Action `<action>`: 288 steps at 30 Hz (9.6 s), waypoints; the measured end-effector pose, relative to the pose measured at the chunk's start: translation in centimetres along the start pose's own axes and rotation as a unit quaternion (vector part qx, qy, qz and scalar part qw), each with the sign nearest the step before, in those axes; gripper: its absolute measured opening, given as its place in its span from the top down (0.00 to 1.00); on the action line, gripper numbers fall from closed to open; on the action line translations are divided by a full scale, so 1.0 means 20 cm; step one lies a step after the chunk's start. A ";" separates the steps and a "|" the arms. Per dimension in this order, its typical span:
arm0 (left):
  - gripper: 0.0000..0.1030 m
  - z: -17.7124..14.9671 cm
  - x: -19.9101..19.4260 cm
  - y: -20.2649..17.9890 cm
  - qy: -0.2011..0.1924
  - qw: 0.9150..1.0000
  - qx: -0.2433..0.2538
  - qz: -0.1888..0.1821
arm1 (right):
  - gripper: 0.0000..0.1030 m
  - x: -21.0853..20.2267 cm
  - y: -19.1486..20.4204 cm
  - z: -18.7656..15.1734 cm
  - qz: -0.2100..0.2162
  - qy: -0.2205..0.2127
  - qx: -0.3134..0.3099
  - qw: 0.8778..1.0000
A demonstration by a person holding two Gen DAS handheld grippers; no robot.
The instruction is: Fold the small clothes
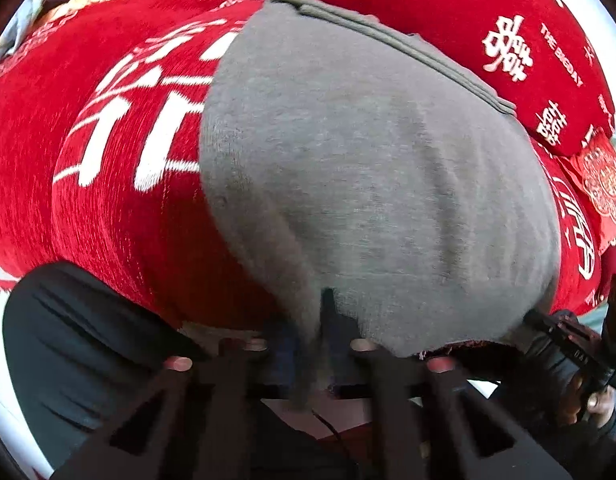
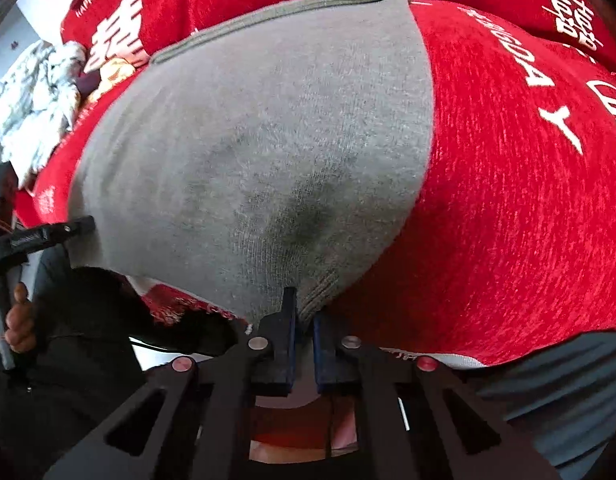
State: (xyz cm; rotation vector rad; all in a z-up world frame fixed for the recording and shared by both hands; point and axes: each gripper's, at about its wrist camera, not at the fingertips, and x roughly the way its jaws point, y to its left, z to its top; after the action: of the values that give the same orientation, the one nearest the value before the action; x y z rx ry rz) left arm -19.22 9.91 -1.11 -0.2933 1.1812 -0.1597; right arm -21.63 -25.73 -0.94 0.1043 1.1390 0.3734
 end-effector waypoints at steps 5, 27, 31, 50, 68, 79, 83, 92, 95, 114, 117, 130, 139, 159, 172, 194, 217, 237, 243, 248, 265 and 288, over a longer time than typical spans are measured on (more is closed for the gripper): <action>0.90 0.07 -0.18 -0.06 -0.055 0.998 0.016 -0.020 | 0.94 -0.23 -0.03 0.09 0.067 -0.076 0.013 0.995; 0.18 0.64 0.00 0.01 -0.067 0.991 -0.046 -0.105 | 0.88 -0.02 -0.17 0.66 0.076 -0.118 0.080 0.987; 0.08 0.61 -0.05 -0.03 -0.084 0.993 -0.022 -0.086 | 0.67 -0.03 -0.19 0.63 0.078 -0.119 0.087 0.986; 0.90 0.71 0.09 -0.11 -0.005 0.995 -0.021 -0.093 | 0.91 0.07 -0.16 0.72 0.121 -0.069 0.102 0.985; 0.90 0.89 -0.21 -0.28 -0.115 0.992 0.024 -0.048 | 0.92 -0.28 -0.13 0.96 0.101 -0.171 0.083 0.977; 0.90 1.13 -0.27 -0.33 -0.142 0.988 0.033 -0.041 | 0.92 -0.35 -0.11 1.19 0.083 -0.197 0.085 0.973; 0.90 1.20 -0.25 -0.33 -0.141 0.989 0.029 -0.041 | 0.92 -0.33 -0.12 1.25 0.076 -0.196 0.090 0.973; 0.90 1.37 -0.17 -0.36 -0.131 0.990 0.035 -0.027 | 0.92 -0.25 -0.15 1.42 0.060 -0.192 0.099 0.975; 0.90 1.44 -0.12 -0.37 -0.124 0.991 0.037 -0.021 | 0.92 -0.20 -0.18 1.49 0.056 -0.184 0.106 0.976; 0.90 1.73 0.27 -0.40 -0.078 0.996 0.051 0.007 | 0.92 0.17 -0.38 1.78 0.029 -0.138 0.133 0.981; 0.90 1.76 0.33 -0.39 -0.071 0.996 0.048 0.008 | 0.92 0.22 -0.40 1.80 0.028 -0.133 0.137 0.981; 0.90 1.88 0.58 -0.32 -0.037 0.999 0.027 0.007 | 0.92 0.43 -0.48 1.88 0.007 -0.107 0.157 0.982; 0.90 1.90 0.71 -0.30 -0.012 1.000 0.024 0.003 | 0.92 0.54 -0.53 1.89 -0.006 -0.092 0.172 0.981; 0.17 1.97 0.71 -0.21 0.027 0.994 -0.049 -0.096 | 0.83 0.54 -0.58 1.94 0.027 -0.073 0.192 0.978; 0.01 1.94 0.60 -0.47 -0.058 0.992 0.088 0.075 | 0.34 0.45 -0.20 1.97 -0.093 -0.110 0.013 0.990; 0.01 1.52 0.42 -0.50 -0.086 0.983 0.126 0.101 | 0.29 0.34 -0.12 1.54 -0.134 -0.113 0.010 0.985; 0.01 1.04 0.20 -0.44 -0.099 0.987 0.090 0.085 | 0.29 0.30 0.19 1.05 -0.144 -0.122 -0.014 0.982; 0.01 0.91 0.24 -0.29 -0.079 0.987 0.096 0.100 | 0.28 0.26 -0.02 0.92 -0.157 -0.132 -0.004 0.979; 0.01 0.85 0.04 0.05 -0.103 0.992 -0.029 0.074 | 0.26 0.20 0.04 0.90 -0.118 -0.152 -0.002 0.981; 0.01 0.89 0.03 0.20 -0.087 0.991 -0.094 0.044 | 0.26 0.22 0.09 0.86 -0.080 -0.144 0.003 0.986; 0.18 1.19 0.27 0.03 -0.105 0.993 -0.031 -0.050 | 0.26 0.26 0.38 1.35 -0.087 -0.110 -0.046 0.989; 0.57 1.15 0.24 -0.16 -0.146 0.985 0.027 0.086 | 0.21 1.52 1.36 2.20 -0.111 0.226 -0.184 0.950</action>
State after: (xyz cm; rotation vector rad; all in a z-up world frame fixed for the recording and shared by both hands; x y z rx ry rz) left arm 3.99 8.72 3.59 -0.1587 0.9042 0.0038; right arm 22.52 14.83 -1.39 -0.4577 1.4942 0.4131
